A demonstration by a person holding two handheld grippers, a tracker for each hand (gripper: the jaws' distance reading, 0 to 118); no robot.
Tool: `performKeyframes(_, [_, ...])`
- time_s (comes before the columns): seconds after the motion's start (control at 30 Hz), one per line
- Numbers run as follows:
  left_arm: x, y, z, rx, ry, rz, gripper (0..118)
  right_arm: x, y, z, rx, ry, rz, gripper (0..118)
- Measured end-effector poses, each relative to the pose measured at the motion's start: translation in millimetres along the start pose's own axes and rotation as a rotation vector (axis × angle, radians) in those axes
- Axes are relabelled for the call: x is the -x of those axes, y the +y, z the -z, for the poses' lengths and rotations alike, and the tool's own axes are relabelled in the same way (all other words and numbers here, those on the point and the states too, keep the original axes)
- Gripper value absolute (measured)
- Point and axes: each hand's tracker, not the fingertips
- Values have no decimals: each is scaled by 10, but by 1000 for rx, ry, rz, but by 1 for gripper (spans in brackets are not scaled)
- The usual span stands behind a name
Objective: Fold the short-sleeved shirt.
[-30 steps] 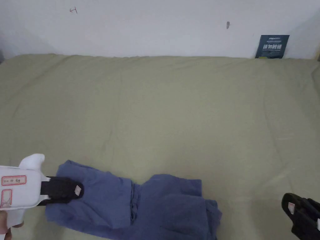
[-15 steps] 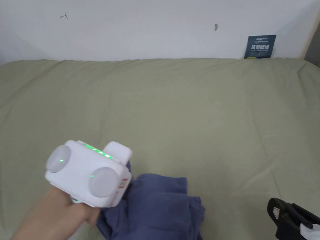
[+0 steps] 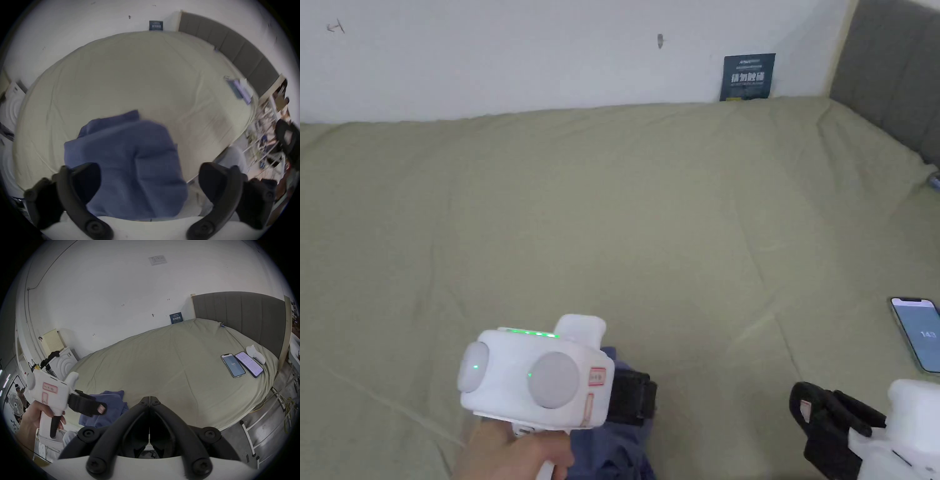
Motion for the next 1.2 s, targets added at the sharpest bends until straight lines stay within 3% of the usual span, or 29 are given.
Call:
performKeyframes(0.07, [155, 28, -322, -23, -123, -101, 109, -3, 1, 10, 3, 0, 4, 0])
performKeyframes(0.1, [251, 31, -460, -37, -161, -139, 100, 5, 0, 17, 5, -1, 3, 0])
performKeyframes(0.13, [353, 7, -590, -73, -188, -182, 76, 10, -4, 33, 7, -2, 4, 0])
performKeyframes(0.17, [441, -16, -694, -123, -218, -189, 15, 13, -6, 52, 12, 0, 4, 0])
performKeyframes(0.2, [654, -12, -655, -117, -223, -167, 0, 18, -12, 72, 17, 2, 5, 0])
performKeyframes(0.3, [854, -46, -598, -89, -266, -196, 0, 42, -22, 107, 28, 13, 13, 0])
performKeyframes(0.53, [513, -163, 479, 113, -291, -188, 0, 77, -58, 72, 52, 19, 25, 0])
performKeyframes(0.63, [307, -316, 721, 105, -268, -194, 0, 43, -110, 67, 78, 3, 25, 0])
performKeyframes(0.87, [476, -274, 470, 90, -332, -198, 0, 52, -182, 221, 163, 44, 64, 0])
performKeyframes(0.97, [639, -260, 100, 52, -331, -173, 0, 221, -142, 414, 200, 130, 53, 0])
performKeyframes(1.07, [927, -279, -219, 25, -301, -136, 0, 421, -86, 773, 259, 287, 138, 0])
performKeyframes(1.2, [1314, -385, -539, -38, -275, -189, 0, 646, -112, 1459, 403, 516, 265, 0])
